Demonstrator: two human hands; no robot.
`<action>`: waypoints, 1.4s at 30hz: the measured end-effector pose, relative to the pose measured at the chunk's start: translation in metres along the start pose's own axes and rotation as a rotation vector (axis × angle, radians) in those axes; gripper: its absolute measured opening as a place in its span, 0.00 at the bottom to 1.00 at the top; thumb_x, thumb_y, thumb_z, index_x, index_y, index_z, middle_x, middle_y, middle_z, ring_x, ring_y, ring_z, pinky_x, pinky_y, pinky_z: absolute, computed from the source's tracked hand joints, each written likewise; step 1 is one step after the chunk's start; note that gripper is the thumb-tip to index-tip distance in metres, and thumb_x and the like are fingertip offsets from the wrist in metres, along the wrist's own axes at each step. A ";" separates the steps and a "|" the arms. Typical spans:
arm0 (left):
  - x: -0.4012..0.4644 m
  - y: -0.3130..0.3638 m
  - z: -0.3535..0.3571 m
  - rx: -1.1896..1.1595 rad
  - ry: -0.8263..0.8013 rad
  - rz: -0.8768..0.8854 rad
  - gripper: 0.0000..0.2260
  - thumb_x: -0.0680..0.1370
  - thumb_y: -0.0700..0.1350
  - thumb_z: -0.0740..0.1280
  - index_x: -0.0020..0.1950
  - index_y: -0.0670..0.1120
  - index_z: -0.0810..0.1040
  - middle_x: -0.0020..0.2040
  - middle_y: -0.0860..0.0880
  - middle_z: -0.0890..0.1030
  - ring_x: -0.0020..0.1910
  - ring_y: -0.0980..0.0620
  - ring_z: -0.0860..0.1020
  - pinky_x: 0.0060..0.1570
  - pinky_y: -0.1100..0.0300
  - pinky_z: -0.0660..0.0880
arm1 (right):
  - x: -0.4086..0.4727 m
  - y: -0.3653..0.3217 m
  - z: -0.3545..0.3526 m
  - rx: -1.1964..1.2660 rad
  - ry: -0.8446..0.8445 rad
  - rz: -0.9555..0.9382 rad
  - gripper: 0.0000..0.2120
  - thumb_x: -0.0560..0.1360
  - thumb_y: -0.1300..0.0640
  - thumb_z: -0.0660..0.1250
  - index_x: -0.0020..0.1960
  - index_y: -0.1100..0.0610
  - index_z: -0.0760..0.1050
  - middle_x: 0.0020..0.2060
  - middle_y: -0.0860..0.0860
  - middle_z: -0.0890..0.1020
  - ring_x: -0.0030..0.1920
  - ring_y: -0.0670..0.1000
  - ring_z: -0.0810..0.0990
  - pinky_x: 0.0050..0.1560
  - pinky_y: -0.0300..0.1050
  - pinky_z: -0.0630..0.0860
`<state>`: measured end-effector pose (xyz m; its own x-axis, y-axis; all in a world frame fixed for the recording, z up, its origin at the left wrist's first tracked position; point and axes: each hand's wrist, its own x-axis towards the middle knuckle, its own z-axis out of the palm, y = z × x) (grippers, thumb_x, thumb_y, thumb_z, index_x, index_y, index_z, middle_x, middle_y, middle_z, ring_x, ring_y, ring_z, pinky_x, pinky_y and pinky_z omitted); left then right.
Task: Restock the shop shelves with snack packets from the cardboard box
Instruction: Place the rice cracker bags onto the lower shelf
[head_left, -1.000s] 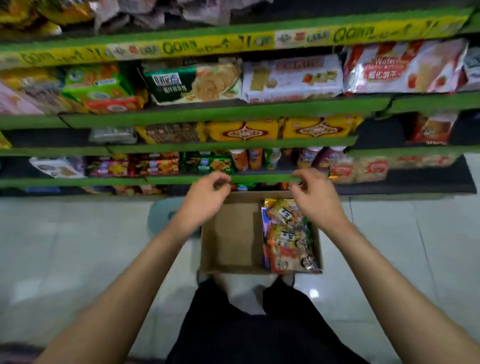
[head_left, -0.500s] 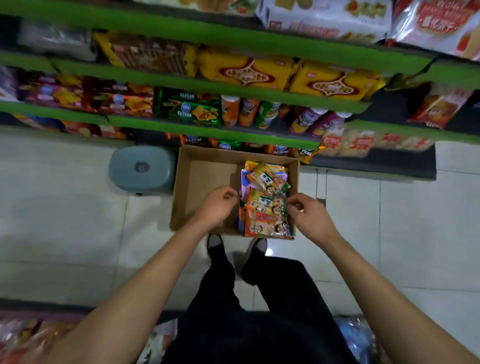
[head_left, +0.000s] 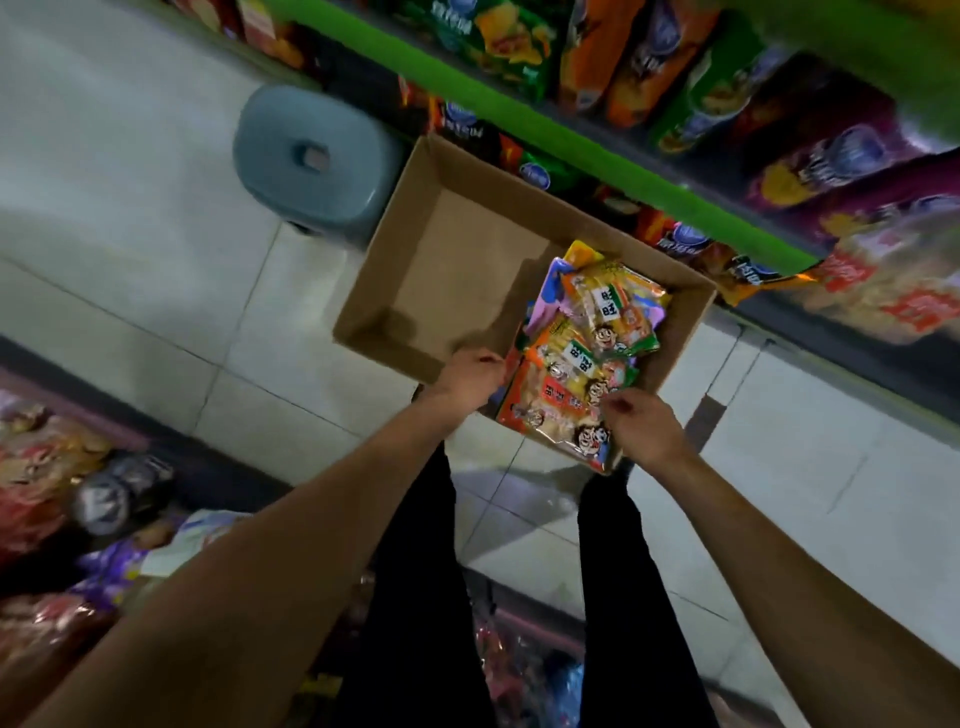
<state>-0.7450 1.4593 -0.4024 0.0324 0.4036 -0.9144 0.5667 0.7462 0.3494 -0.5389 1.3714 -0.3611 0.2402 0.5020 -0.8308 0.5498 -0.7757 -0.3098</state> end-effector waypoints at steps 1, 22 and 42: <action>0.015 -0.006 0.011 -0.044 -0.008 -0.018 0.15 0.80 0.36 0.64 0.33 0.47 0.76 0.34 0.44 0.78 0.37 0.44 0.76 0.38 0.57 0.72 | 0.016 0.009 0.002 -0.016 -0.018 -0.004 0.11 0.80 0.55 0.63 0.56 0.57 0.81 0.58 0.58 0.83 0.57 0.59 0.79 0.48 0.42 0.67; 0.225 -0.103 0.136 0.213 -0.055 -0.084 0.33 0.74 0.50 0.75 0.75 0.52 0.64 0.62 0.50 0.78 0.60 0.49 0.77 0.51 0.56 0.76 | 0.314 0.106 0.036 -0.147 0.207 -0.007 0.39 0.72 0.34 0.69 0.73 0.58 0.66 0.70 0.62 0.70 0.71 0.64 0.66 0.71 0.59 0.67; 0.218 -0.102 0.082 -0.419 -0.561 -0.306 0.24 0.74 0.52 0.68 0.70 0.47 0.73 0.64 0.41 0.80 0.62 0.36 0.80 0.53 0.40 0.80 | 0.318 0.131 0.039 0.197 -0.446 -0.104 0.62 0.48 0.41 0.84 0.77 0.48 0.60 0.66 0.46 0.76 0.69 0.52 0.72 0.72 0.52 0.66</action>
<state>-0.7284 1.4282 -0.6538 0.4009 -0.0999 -0.9107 0.2619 0.9650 0.0094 -0.4215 1.4142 -0.6836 -0.1972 0.4011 -0.8946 0.3805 -0.8096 -0.4469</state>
